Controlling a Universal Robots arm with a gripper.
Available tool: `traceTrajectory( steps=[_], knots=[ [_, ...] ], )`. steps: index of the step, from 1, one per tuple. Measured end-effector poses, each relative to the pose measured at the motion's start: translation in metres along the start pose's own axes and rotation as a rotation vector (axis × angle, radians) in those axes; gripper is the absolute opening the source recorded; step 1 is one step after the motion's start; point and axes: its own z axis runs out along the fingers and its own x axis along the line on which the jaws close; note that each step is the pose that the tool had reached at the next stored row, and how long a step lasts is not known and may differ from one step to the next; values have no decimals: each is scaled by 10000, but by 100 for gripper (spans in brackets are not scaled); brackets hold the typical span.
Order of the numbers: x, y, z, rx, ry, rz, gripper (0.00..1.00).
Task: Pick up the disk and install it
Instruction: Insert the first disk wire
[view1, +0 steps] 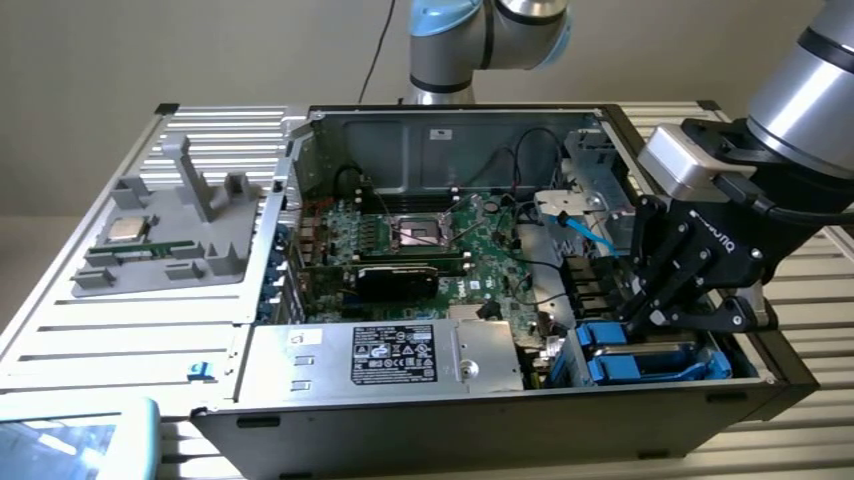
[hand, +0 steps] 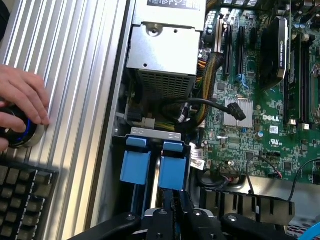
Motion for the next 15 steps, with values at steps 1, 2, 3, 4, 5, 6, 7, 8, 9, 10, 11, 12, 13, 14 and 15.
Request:
traceTrajectory(
  steps=[1, 2, 3, 4, 5, 6, 7, 8, 9, 10, 11, 12, 13, 14, 15],
  knots=[
    [0, -1, 1, -3, 0, -1, 16],
    [0, -2, 2, -4, 0, -2, 16],
    [0, -2, 3, -6, 0, -1, 16],
    [0, -3, 4, -8, -1, -2, 16],
    [0, -3, 5, -9, -2, -1, 16],
    [0, -4, 6, -11, -4, -2, 16],
    [0, -4, 7, -13, -4, -2, 16],
    [1, -5, 7, -15, -5, -3, 16],
    [0, -5, 7, -16, -7, -3, 16],
    [0, -5, 7, -16, -7, -3, 16],
    [1, -5, 7, -16, -7, -3, 16],
    [1, -5, 7, -16, -7, -3, 16],
    [1, -7, 7, -13, -8, -5, 16],
    [1, -8, 8, -14, -10, -6, 18],
    [1, -8, 8, -15, -11, -6, 24]
  ],
)
